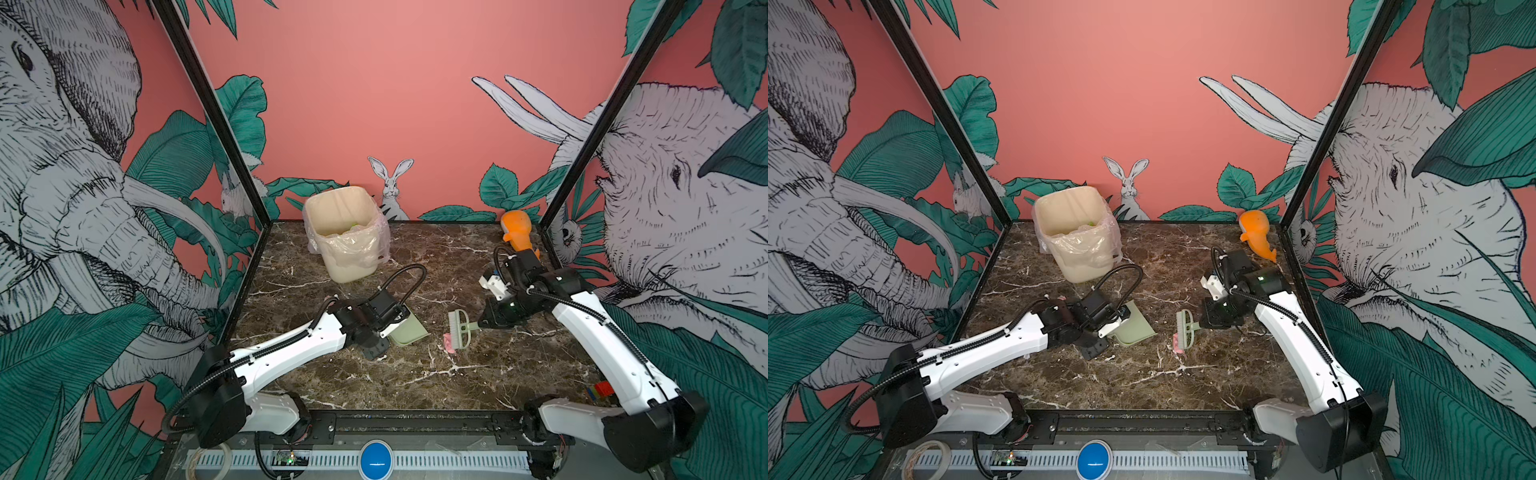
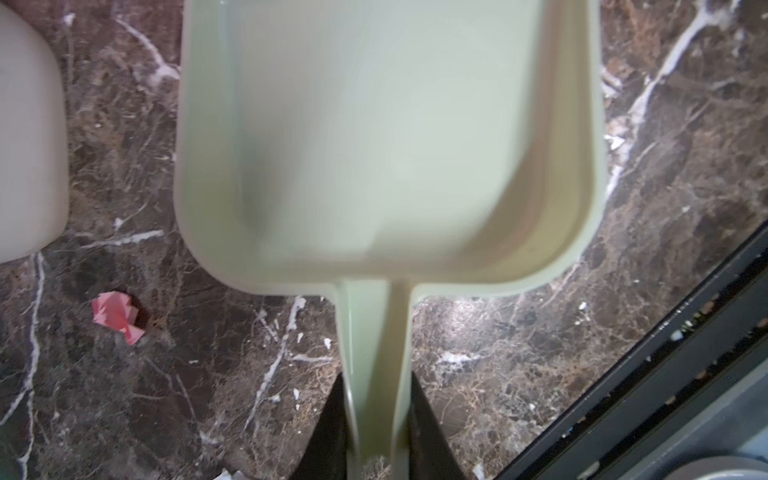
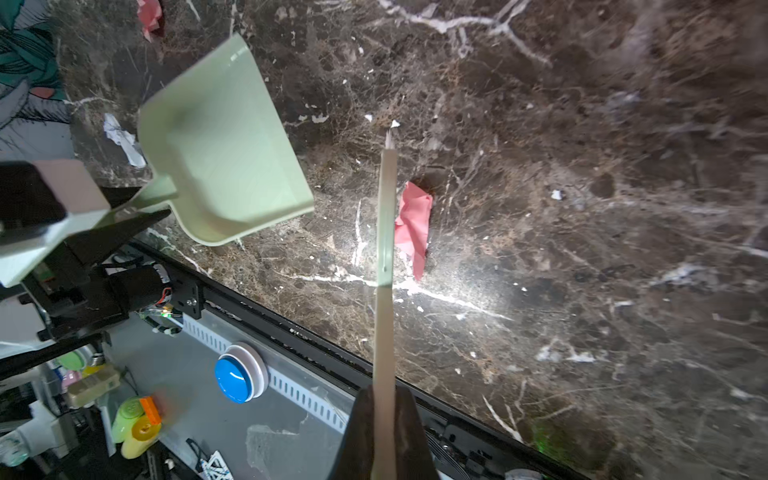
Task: Sweep away the paper scraps from the table
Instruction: 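Set the dustpan beside the pink scrap and bring the brush behind it, then sweep the pink scrap into the dustpan with the right gripper's brush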
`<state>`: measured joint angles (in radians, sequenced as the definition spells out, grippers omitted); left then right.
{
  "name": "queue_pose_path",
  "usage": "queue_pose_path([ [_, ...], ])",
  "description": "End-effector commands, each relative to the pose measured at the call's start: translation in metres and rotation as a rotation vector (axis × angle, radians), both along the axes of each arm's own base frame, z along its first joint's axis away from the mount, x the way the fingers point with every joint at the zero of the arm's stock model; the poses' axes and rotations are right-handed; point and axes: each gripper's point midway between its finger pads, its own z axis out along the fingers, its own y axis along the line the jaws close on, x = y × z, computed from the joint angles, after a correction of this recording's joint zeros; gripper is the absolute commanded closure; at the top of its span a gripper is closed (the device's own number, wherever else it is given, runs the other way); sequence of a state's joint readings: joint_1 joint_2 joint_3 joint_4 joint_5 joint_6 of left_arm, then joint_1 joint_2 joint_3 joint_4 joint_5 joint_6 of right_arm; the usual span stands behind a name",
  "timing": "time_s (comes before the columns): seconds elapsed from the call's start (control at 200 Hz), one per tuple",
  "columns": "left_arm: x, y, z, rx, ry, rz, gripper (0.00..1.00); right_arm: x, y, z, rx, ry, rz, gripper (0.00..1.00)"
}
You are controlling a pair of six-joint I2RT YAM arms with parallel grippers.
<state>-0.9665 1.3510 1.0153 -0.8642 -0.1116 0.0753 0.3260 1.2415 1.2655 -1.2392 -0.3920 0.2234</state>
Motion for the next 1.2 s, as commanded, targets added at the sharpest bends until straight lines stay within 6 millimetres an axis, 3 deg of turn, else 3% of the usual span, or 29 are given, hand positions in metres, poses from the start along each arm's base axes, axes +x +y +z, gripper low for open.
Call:
queue_pose_path([
  [0.0, -0.010, -0.017, -0.003, -0.042, 0.032, -0.022, 0.97, -0.007, -0.026, -0.009, -0.166, 0.043, 0.051, 1.00],
  [0.115, -0.019, -0.028, -0.011, -0.029, 0.053, -0.051, 0.97, 0.007, -0.026, -0.002, -0.187, 0.009, 0.058, 1.00],
  [0.47, -0.035, -0.055, -0.030, 0.011, 0.056, -0.124, 0.97, 0.024, -0.020, -0.025, -0.205, 0.055, 0.066, 1.00],
  [0.82, -0.038, -0.066, -0.040, 0.010, 0.050, -0.153, 0.98, 0.024, -0.013, -0.042, -0.246, 0.109, 0.110, 1.00],
  [1.196, -0.039, -0.066, -0.050, 0.031, 0.055, -0.159, 0.98, 0.021, 0.020, -0.051, -0.245, 0.129, 0.180, 1.00],
])
